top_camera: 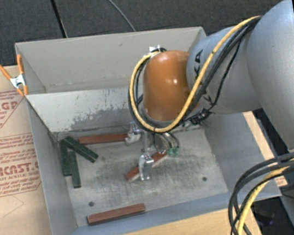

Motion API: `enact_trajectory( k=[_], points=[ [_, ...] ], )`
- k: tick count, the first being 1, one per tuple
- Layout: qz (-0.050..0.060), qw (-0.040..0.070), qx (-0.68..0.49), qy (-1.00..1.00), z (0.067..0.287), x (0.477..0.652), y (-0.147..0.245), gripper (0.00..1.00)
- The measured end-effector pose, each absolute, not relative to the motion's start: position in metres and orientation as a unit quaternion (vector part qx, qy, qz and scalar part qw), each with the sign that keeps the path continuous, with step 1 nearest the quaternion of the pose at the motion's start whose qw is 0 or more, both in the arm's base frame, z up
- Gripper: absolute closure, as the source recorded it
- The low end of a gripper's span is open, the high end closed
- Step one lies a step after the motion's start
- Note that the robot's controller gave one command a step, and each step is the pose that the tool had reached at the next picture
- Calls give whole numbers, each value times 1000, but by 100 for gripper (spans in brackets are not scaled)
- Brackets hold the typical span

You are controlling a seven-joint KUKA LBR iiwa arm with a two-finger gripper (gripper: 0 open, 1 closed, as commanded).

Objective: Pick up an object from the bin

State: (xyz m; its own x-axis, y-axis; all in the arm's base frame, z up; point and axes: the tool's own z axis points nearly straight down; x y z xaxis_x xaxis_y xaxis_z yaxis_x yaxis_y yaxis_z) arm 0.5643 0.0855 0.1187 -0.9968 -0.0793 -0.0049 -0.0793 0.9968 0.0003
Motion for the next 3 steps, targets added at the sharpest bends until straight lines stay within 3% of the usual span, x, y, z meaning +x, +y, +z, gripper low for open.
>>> enact_trajectory(
  k=[1, 2, 3],
  points=[
    [0, -3, -40, 999, 109, 554, 70, 0],
    [1, 1, 21, 1000, 123, 565, 59, 0],
    [1, 9, -2, 1000, 73, 547, 62, 0]
  ],
)
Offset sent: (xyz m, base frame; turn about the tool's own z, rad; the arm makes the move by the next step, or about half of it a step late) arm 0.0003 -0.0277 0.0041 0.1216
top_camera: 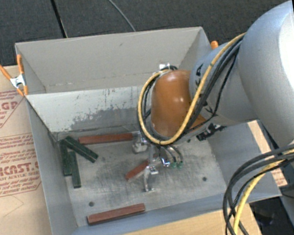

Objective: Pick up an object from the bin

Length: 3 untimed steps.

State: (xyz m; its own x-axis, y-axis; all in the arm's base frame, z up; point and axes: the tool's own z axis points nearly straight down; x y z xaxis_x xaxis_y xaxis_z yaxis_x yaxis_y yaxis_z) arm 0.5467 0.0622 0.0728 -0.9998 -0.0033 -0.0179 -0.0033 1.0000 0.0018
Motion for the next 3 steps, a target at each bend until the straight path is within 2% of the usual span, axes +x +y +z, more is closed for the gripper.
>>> enact_trajectory(
  k=[1, 3],
  points=[
    [1, 10, 73, 997, 78, 576, 70, 100],
    [1, 9, 73, 997, 79, 577, 70, 100]
  ],
)
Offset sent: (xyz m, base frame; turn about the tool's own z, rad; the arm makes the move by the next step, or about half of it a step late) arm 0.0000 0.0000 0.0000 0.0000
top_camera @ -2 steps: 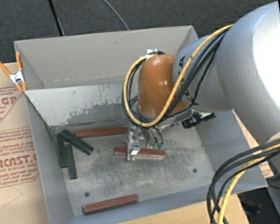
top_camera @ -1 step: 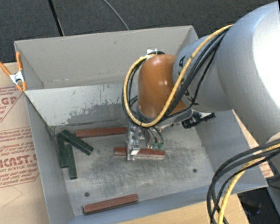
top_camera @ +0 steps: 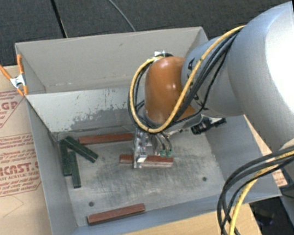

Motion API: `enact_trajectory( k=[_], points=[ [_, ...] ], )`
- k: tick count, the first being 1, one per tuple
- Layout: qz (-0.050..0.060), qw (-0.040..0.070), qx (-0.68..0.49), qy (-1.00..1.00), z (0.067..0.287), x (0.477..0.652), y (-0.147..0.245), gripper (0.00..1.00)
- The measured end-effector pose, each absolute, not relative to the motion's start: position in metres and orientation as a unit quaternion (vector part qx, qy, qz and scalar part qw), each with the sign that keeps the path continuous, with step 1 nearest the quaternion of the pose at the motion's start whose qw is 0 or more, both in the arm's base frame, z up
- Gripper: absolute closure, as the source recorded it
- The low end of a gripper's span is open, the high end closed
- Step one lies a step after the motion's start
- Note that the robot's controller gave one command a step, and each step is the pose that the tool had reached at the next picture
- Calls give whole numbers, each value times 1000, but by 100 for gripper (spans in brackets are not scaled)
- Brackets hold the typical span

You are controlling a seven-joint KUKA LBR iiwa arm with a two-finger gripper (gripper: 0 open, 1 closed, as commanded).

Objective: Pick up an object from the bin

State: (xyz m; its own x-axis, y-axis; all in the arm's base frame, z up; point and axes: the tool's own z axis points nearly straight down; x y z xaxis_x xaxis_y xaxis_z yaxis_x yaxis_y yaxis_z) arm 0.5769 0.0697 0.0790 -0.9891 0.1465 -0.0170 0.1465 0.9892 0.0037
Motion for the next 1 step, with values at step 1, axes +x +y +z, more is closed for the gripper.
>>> enact_trajectory(
  k=[1],
  points=[
    [0, 4, 73, 997, 83, 575, 69, 100]
  ],
)
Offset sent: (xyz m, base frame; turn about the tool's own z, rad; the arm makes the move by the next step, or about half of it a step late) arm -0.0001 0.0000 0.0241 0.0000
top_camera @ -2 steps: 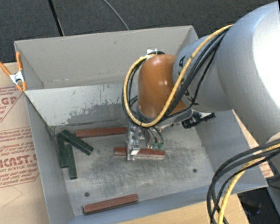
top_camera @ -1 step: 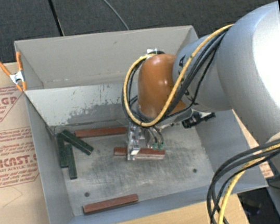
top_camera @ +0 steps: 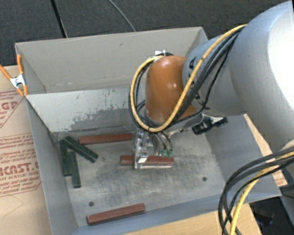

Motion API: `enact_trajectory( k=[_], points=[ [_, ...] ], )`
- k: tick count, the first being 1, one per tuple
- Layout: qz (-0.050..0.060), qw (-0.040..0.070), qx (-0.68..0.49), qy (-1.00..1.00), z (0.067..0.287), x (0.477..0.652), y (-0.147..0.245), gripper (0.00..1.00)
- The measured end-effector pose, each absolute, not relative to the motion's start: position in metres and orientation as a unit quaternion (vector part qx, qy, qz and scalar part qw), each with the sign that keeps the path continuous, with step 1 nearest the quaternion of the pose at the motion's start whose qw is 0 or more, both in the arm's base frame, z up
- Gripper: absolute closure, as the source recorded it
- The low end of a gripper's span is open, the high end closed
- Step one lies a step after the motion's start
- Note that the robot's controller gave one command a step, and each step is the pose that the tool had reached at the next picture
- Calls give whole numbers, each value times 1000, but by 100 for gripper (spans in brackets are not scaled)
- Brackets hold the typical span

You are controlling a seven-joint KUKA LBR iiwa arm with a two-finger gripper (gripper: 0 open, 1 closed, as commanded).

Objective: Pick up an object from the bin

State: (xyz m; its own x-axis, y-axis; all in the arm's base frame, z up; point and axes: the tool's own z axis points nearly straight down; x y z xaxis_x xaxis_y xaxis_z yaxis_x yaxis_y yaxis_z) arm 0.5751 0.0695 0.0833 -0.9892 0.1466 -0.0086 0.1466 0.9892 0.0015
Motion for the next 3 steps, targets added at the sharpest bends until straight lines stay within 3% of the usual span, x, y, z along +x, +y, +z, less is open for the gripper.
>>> enact_trajectory(
  k=[1, 3],
  points=[
    [0, -2, 73, 997, 101, 572, 70, 100],
    [1, 3, 73, 997, 123, 574, 71, 100]
  ],
)
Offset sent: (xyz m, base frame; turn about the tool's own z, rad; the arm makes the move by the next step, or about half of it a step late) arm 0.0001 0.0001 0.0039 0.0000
